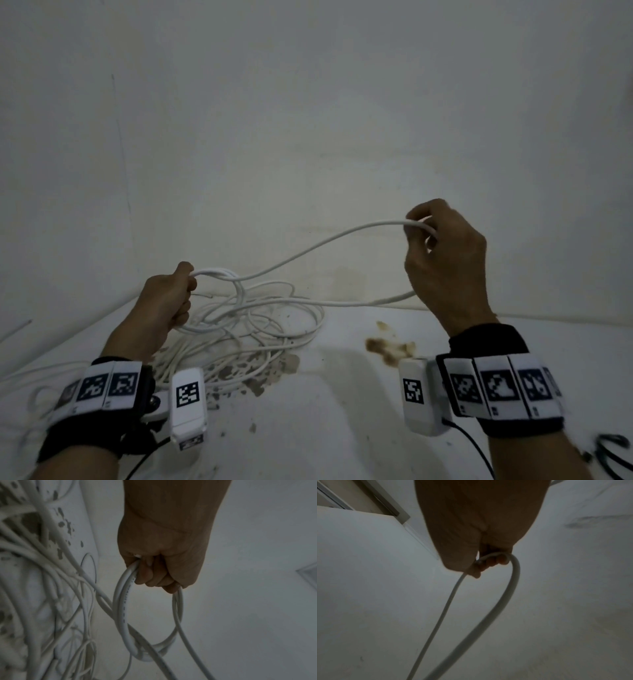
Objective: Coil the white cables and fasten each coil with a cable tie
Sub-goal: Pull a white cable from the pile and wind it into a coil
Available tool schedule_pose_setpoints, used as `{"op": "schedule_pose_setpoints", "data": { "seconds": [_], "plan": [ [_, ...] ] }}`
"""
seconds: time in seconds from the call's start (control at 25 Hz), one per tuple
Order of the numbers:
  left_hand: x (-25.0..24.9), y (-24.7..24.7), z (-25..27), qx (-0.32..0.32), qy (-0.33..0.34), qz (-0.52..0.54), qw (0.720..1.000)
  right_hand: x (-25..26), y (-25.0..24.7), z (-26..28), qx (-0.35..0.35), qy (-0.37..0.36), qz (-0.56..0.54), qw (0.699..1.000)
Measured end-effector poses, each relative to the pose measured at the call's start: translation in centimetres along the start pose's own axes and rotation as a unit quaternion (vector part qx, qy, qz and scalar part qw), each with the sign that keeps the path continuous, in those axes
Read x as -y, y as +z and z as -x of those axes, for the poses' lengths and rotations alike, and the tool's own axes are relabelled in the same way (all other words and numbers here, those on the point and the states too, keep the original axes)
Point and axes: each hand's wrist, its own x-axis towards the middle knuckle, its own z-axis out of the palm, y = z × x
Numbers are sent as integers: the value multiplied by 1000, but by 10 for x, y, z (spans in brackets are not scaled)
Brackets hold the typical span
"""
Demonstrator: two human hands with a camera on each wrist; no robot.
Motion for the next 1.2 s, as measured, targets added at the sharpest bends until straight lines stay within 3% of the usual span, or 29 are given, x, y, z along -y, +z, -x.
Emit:
{"op": "schedule_pose_setpoints", "data": {
  "seconds": [0.04, 0.08, 0.12, 0.16, 0.2, 0.24, 0.28, 0.36, 0.4, 0.44, 0.48, 0.56, 0.72, 0.8, 0.88, 1.04, 1.2],
  "plan": [
    [-1, 0, -1, 5, 3, 4, 1000, -2, 2, -2, -41, 116, -85, 989],
    [-2, 0, -2, 11, 4, 14, 1000, 1, 2, -4, -45, 279, -218, 934],
    [-2, 0, -2, 14, 2, 29, 999, 5, 2, -3, 13, 426, -362, 829],
    [-2, 1, -3, 13, -3, 47, 999, 8, 0, -3, 74, 517, -459, 719],
    [0, 2, -5, 14, -12, 69, 997, 8, -3, -4, 110, 552, -490, 666],
    [3, 4, -6, 12, -23, 93, 995, 8, -5, -6, 128, 548, -480, 672],
    [6, 4, -7, 7, -32, 113, 993, 9, -7, -7, 134, 509, -428, 735],
    [12, 0, -11, -19, -37, 121, 992, 8, -7, -2, 86, 327, -191, 922],
    [14, -3, -13, -35, -33, 117, 992, 8, -9, -1, 45, 228, -61, 971],
    [15, -9, -14, -49, -27, 117, 992, 7, -11, 0, 13, 146, 52, 988],
    [14, -13, -16, -59, -21, 125, 990, 3, -15, -1, -10, 91, 123, 988],
    [12, -21, -18, -65, -18, 148, 987, -5, -20, -4, -16, 60, 130, 990],
    [9, -10, -16, -32, -47, 204, 977, 8, -12, -4, 132, 156, -88, 975],
    [4, -1, -13, -11, -67, 239, 969, 19, -9, 0, 192, 135, -72, 969],
    [-2, 1, -12, -3, -72, 263, 962, 19, -9, 1, 263, 110, 17, 958],
    [-7, -2, -15, 5, -60, 293, 954, 10, -19, 3, 419, 75, 181, 886],
    [-15, 8, -9, 28, -48, 297, 953, 33, -4, 17, 545, 70, 157, 821]
  ]
}}
